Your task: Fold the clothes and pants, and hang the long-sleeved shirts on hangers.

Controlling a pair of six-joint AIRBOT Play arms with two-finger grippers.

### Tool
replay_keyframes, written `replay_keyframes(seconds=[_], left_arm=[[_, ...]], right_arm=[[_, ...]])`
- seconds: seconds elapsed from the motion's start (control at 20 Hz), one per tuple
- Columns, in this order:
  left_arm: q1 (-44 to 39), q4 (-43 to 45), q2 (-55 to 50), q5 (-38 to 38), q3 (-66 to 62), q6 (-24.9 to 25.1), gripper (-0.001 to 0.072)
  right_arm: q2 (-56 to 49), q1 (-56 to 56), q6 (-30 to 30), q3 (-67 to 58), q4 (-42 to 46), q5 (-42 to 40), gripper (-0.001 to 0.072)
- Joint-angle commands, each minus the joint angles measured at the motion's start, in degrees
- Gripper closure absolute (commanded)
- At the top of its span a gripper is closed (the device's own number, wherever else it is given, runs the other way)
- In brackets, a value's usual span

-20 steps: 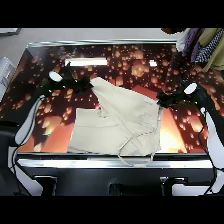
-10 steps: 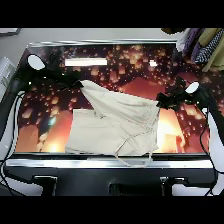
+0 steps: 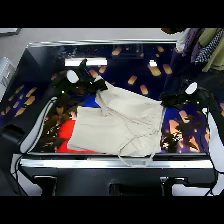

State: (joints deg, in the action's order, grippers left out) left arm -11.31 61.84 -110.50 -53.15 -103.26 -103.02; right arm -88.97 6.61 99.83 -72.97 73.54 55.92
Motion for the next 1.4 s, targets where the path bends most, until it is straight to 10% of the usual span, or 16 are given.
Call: replay_keyframes(seconds=[0.0,0.5,1.25,1.35], left_arm=[[0.2,0.4,-1.8,0.0,-0.1,0.1,0.0144],[19.3,-4.5,-1.0,1.6,0.2,-4.6,0.0112],[8.4,-24.6,-10.5,11.1,0.1,5.7,0.0120],[8.2,-25.8,-10.5,10.7,0.0,7.0,0.0472]], right_arm=[[0.0,0.0,4.8,0.0,5.9,-0.8,0.0687],[0.0,0.0,4.9,0.0,6.1,0.5,0.0687],[0.0,0.0,4.8,0.0,3.4,2.7,0.0687],[0.0,0.0,4.8,0.0,3.4,2.8,0.0687]])
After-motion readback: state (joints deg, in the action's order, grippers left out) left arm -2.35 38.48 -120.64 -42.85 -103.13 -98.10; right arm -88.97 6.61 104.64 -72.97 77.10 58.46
